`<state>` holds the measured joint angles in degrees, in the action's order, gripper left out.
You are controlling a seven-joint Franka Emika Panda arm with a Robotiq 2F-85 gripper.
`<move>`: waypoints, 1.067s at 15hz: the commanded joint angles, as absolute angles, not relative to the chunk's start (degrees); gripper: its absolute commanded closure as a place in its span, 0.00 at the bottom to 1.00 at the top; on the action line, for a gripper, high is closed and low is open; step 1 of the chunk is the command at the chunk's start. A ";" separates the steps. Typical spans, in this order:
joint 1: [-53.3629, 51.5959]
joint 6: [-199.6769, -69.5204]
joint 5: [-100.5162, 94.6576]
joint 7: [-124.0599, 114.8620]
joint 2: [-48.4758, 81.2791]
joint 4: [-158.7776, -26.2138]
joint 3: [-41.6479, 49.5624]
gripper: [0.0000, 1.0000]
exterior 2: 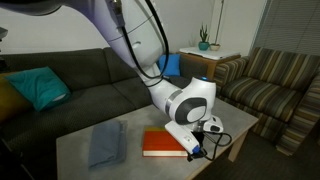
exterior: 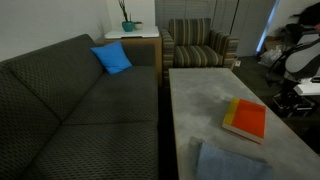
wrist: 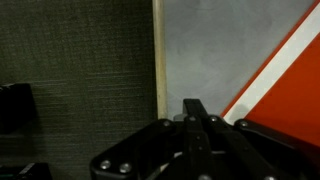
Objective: Move the book backward slightly
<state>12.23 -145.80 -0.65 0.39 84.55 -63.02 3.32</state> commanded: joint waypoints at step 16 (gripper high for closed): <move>10.72 -142.50 -0.10 -0.24 84.54 -64.06 3.78 1.00</move>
<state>11.19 -144.48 -0.66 0.30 84.54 -63.22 3.67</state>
